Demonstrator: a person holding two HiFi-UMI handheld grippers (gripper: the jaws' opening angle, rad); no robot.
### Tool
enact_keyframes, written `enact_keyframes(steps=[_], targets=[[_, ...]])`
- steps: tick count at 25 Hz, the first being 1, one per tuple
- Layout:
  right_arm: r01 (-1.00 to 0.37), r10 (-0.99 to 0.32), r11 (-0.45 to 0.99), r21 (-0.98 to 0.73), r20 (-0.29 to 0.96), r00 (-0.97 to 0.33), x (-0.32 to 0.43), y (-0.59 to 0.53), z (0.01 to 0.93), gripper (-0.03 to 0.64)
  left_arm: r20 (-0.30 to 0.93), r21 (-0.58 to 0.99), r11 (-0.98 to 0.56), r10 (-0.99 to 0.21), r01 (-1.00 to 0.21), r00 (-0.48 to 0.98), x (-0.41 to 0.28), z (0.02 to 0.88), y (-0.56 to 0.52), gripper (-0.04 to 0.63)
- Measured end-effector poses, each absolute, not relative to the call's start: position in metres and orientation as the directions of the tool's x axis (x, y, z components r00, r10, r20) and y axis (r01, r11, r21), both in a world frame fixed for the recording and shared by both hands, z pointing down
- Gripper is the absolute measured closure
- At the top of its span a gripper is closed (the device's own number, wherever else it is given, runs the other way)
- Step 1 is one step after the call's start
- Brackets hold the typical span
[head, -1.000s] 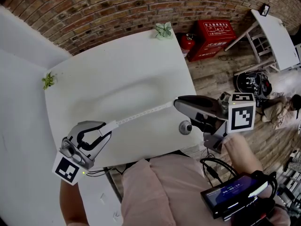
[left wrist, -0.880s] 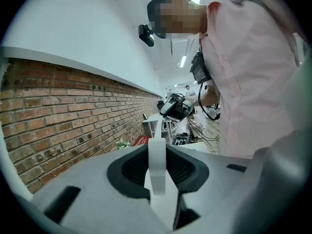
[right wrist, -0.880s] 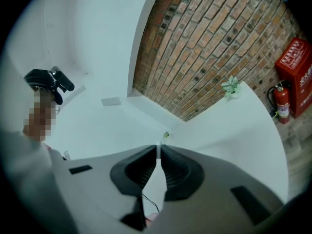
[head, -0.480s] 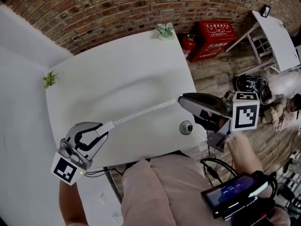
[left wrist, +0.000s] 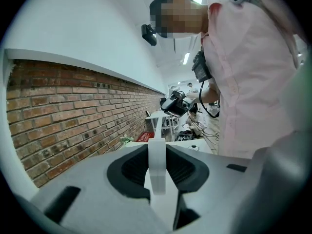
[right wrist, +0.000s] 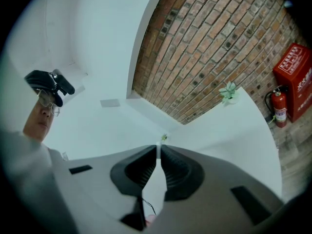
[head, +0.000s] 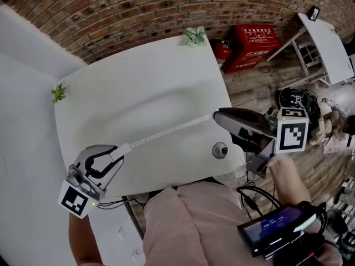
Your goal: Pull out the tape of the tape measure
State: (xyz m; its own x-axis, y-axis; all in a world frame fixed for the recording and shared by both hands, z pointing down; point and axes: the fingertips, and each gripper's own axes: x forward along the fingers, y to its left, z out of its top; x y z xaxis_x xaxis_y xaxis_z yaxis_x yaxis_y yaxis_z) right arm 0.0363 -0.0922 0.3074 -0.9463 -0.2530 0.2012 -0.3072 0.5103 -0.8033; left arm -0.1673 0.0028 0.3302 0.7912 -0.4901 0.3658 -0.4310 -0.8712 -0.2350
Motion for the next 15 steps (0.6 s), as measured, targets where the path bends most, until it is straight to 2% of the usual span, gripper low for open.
enact_keyframes(steps=[15], targets=[[-0.327,-0.282,0.516,-0.791,0.204,-0.938,0.0443,-0.099,0.303,0.583,0.379,-0.235,-0.869,-0.495,-0.436,0.782,-0.1758,0.3307,0.0054,0.494]])
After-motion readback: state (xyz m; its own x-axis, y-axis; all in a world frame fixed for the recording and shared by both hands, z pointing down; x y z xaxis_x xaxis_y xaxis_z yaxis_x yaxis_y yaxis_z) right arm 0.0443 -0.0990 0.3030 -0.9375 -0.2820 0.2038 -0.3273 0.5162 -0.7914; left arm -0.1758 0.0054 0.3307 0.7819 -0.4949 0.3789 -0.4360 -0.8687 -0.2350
